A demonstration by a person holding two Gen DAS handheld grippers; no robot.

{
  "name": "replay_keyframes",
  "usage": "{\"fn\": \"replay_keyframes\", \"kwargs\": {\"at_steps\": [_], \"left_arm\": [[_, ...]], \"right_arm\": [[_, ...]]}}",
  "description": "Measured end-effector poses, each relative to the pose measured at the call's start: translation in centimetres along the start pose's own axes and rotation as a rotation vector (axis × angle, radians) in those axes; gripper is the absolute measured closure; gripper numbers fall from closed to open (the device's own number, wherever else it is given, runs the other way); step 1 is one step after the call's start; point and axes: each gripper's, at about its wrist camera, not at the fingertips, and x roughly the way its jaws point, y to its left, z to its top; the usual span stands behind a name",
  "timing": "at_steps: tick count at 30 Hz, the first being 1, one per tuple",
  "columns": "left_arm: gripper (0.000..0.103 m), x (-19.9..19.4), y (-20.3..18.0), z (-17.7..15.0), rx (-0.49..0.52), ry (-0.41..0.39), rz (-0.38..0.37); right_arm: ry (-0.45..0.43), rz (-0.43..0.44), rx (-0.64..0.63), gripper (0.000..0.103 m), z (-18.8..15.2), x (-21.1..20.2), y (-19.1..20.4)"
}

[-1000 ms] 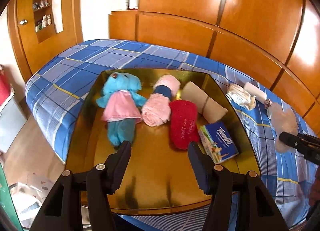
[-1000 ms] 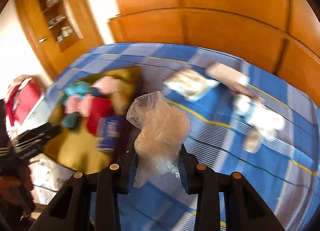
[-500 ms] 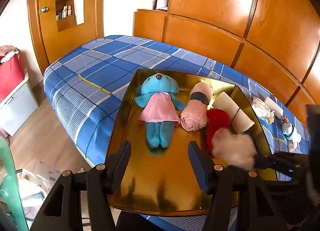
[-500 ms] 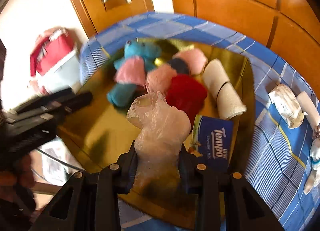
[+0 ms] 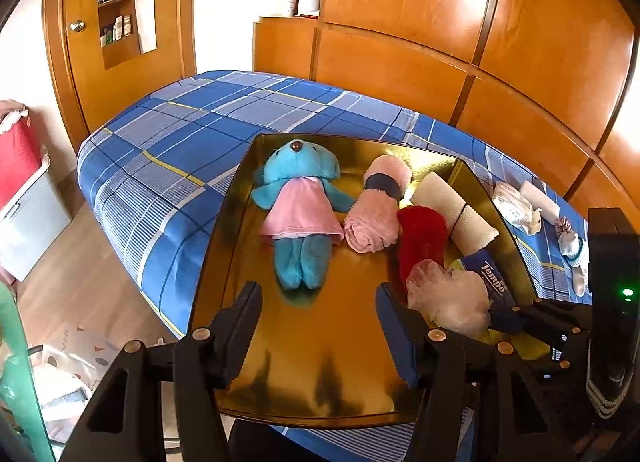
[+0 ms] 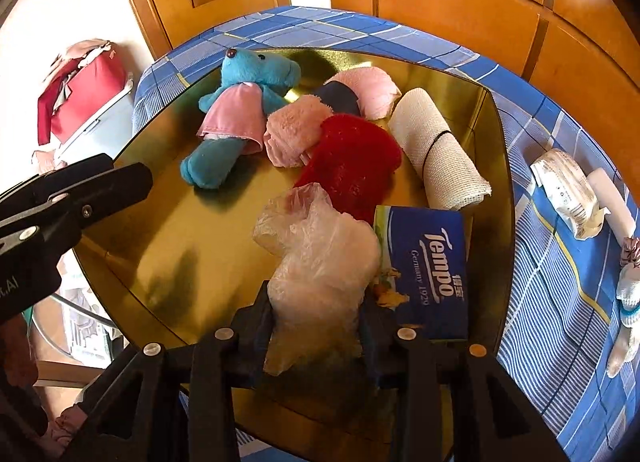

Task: Organize soft objects
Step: 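Carry the clear plastic bag into the gold tray and open the right tool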

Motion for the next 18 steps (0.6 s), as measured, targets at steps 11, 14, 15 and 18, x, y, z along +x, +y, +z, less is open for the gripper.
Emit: {"fn": "replay_keyframes", "kwargs": {"at_steps": [11,14,15,18], "left_arm": [[0.043,-0.1,-0.6,-0.1,0.019,0.006,0.009],[0.043,-0.1,-0.7,-0.1,0.023,0.004,0.011],[0.043,-0.2,-0.7,-0.2,0.024,0.003,0.012],[0.043,-0.2,-0.8,-0.1,0.027,0.002,0.013]], "right_arm": [[-0.018,0.004,0.003,0.060,-0.4,-0.6,0.4],[-0.025,0.004,0.004,0.060,-0.5,-0.8,0.3],[-0.030,0.004,0.006,0.060,-0.5,-1.0,0.3],[-0.044,0.007,0.013,0.059,-0.6,-1.3,0.2]]}}
